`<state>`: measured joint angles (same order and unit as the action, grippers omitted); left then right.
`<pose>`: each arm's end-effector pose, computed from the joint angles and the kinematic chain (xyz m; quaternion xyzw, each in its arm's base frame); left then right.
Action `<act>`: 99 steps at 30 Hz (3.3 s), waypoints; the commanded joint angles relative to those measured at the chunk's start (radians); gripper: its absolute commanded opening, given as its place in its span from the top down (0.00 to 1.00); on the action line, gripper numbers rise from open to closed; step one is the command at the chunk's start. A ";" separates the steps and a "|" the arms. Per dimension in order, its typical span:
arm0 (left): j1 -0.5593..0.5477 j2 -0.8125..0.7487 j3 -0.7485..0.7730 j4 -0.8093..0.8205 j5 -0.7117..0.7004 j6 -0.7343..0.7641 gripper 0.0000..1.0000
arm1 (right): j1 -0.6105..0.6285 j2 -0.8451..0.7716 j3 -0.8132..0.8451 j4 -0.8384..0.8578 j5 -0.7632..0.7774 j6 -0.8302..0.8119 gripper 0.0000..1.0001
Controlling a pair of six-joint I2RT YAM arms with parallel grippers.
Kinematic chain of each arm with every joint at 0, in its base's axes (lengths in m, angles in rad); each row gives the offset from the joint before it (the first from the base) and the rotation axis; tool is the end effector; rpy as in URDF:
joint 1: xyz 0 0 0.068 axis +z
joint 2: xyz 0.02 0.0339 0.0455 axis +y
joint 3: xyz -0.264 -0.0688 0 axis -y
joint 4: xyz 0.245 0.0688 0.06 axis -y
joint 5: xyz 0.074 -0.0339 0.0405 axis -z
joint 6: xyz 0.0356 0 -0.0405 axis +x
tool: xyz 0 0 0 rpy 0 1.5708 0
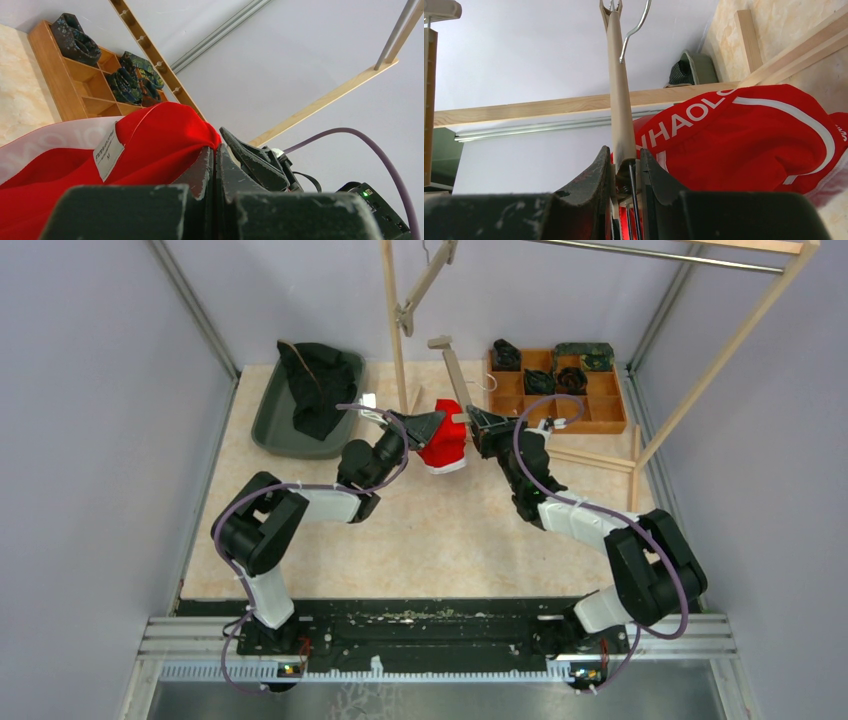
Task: Clip the underwear to the hanger
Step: Clamp the underwear onto the hanger.
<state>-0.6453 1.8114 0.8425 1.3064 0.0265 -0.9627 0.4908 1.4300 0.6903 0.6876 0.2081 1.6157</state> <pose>0.2986 -0.2260 0.2382 -0.0807 0.5727 -0.5928 0.5605 0.2796 0.1411 0.2484 0.4452 0.5721 0.5578 0.4042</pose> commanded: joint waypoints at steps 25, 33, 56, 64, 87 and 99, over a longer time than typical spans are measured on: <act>-0.010 -0.006 -0.002 0.068 -0.002 0.019 1.00 | 0.011 0.036 0.078 0.135 -0.056 -0.017 0.82; -0.010 -0.002 -0.007 0.077 -0.004 0.014 1.00 | 0.011 0.035 0.071 0.146 -0.050 -0.017 0.69; -0.023 0.115 -0.132 0.198 0.062 -0.076 1.00 | -0.058 -0.092 -0.146 0.126 -0.100 -0.050 0.32; -0.052 0.199 -0.212 0.322 0.105 -0.164 1.00 | -0.104 -0.327 -0.276 -0.112 -0.048 -0.202 0.19; -0.135 0.192 -0.467 0.318 0.205 -0.209 1.00 | -0.136 -0.397 -0.122 -0.524 0.040 -0.919 0.17; 0.024 0.136 -0.570 0.354 0.260 -0.142 0.00 | -0.136 -0.321 -0.085 -0.513 -0.008 -0.993 0.20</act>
<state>-0.6552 1.9915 0.3355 1.5402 0.3256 -1.1904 0.3614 1.1088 0.5636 0.1303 0.2127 0.6613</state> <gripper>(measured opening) 0.918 0.808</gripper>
